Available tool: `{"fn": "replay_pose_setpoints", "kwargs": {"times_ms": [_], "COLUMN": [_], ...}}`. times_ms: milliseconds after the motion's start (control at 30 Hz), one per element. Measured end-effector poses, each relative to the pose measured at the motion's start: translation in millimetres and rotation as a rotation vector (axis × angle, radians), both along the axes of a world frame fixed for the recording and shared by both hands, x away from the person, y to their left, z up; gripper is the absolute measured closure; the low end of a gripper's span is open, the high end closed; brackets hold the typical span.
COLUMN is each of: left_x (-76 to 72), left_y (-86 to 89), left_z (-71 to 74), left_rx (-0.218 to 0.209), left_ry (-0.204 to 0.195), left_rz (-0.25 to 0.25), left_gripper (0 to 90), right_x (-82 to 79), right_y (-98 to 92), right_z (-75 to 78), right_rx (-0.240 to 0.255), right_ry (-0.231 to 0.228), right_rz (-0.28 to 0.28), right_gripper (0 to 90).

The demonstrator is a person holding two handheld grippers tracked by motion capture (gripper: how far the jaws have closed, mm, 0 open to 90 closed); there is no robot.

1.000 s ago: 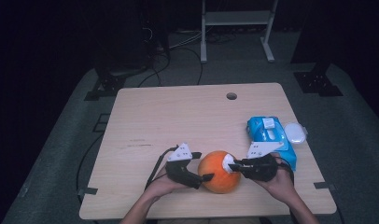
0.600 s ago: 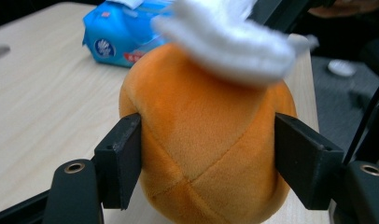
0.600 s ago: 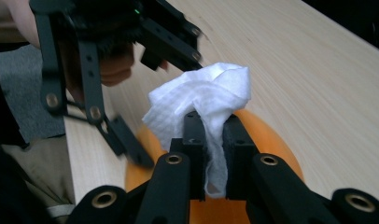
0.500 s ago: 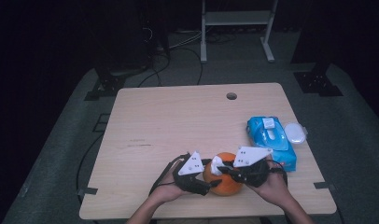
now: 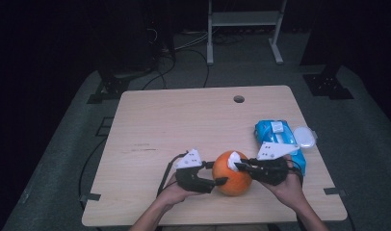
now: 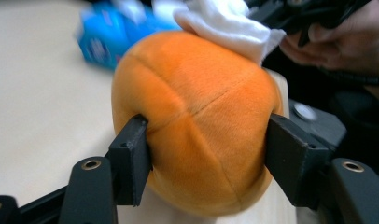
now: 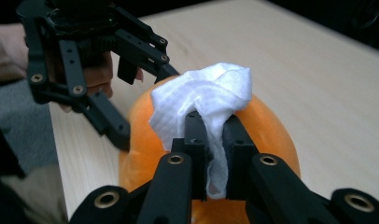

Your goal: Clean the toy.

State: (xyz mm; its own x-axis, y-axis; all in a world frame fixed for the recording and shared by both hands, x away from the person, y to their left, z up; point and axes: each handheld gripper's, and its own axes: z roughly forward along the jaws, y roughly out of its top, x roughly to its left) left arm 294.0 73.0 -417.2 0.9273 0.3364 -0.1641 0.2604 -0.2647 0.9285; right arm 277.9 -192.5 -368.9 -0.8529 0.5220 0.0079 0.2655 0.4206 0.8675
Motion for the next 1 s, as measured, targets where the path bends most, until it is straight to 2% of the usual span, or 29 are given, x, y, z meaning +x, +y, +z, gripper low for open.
{"fn": "replay_pose_setpoints", "kwargs": {"times_ms": [33, 67, 100, 133, 167, 200, 233, 267, 300, 367, 400, 433, 467, 500, 533, 600, 633, 667, 800, 833, 933, 1000], "left_x": [-0.7, -0.7, -3.7, -4.0, -2.7, 0.4, 3.3, 5.3, 4.9, -0.5, -0.5, -2.6, -2.6, -4.7, -6.3, -6.2, -6.2, -4.9, -0.8, 0.0, -3.6, -4.0], "left_y": [9.7, 9.7, 16.2, 18.5, 20.1, 21.1, 21.5, 20.6, 17.4, 9.7, 9.7, 6.5, 6.5, 3.3, 1.4, 1.9, 1.9, 3.1, 6.5, 5.6, -0.7, -0.5], "left_z": [16.4, 16.4, 28.2, 29.3, 26.9, 21.8, 15.2, 8.9, 5.0, 3.8, 3.8, 2.5, 2.5, -0.4, -0.9, 1.1, 1.1, 0.6, 0.5, -0.3, -1.0, -0.3], "left_rx": [-0.025, -0.025, 0.006, 0.024, 0.044, 0.071, 0.078, 0.066, 0.081, 0.157, 0.157, 0.179, 0.179, 0.158, 0.176, 0.182, 0.182, 0.176, 0.164, 0.152, 0.164, 0.174], "left_ry": [-0.076, -0.076, -0.158, -0.177, -0.171, -0.149, -0.118, -0.094, -0.09, -0.144, -0.144, -0.173, -0.173, -0.171, -0.194, -0.191, -0.191, -0.184, -0.167, -0.151, -0.182, -0.184], "left_rz": [0.006, 0.006, 0.008, 0.008, 0.01, 0.017, 0.025, 0.01, -0.001, 0.002, 0.002, 0.005, 0.005, -0.015, -0.001, 0.031, 0.031, 0.056, 0.081, 0.085, 0.071, 0.067], "left_gripper": [37.3, 37.3, 37.1, 36.6, 35.0, 32.2, 29.6, 28.5, 24.8, 22.1, 25.6, 28.9, 30.7, 31.2, 31.3, 32.0, 33.0, 33.4, 33.2, 32.9, 31.2, 31.5], "right_x": [-2.2, -2.2, -4.9, -4.9, -4.2, -1.8, 1.6, 4.5, 6.1, 5.9, 4.4, 3.1, 3.1, 2.5, 0.7, -1.3, -1.3, 0.7, 6.6, 7.0, 1.2, -1.6], "right_y": [1.2, 1.2, 6.8, 9.4, 13.1, 16.8, 20.7, 25.6, 31.5, 37.8, 39.4, 40.5, 40.5, 44.0, 47.9, 50.1, 50.1, 43.2, 26.1, 24.6, 36.4, 42.7], "right_z": [6.7, 6.7, 15.9, 16.4, 14.9, 10.4, 2.9, -6.6, -16.9, -24.8, -21.4, -16.1, -16.1, -11.5, -10.6, -10.5, -10.5, -10.7, -16.8, -17.8, -14.4, -13.0], "right_rx": [0.011, 0.011, 0.027, 0.024, 0.01, -0.008, -0.026, -0.047, -0.08, -0.07, -0.085, -0.076, -0.076, -0.058, -0.076, -0.098, -0.098, -0.094, -0.109, -0.098, -0.086, -0.085], "right_ry": [-0.018, -0.018, -0.053, -0.064, -0.065, -0.056, -0.037, -0.01, 0.005, 0.029, 0.008, -0.01, -0.01, -0.014, -0.026, -0.047, -0.047, -0.042, -0.008, 0.005, -0.012, -0.018], "right_rz": [-0.001, -0.001, 0.003, 0.004, -0.001, -0.003, 0.001, 0.007, 0.011, 0.024, 0.019, 0.01, 0.01, 0.022, 0.022, 0.014, 0.014, 0.003, -0.043, -0.047, -0.007, 0.013], "right_gripper": [82.1, 82.1, 82.1, 82.1, 82.0, 82.0, 82.0, 81.9, 81.9, 82.0, 82.0, 82.0, 82.0, 82.0, 82.0, 81.9, 81.9, 82.0, 81.9, 82.0, 82.0, 81.9]}}
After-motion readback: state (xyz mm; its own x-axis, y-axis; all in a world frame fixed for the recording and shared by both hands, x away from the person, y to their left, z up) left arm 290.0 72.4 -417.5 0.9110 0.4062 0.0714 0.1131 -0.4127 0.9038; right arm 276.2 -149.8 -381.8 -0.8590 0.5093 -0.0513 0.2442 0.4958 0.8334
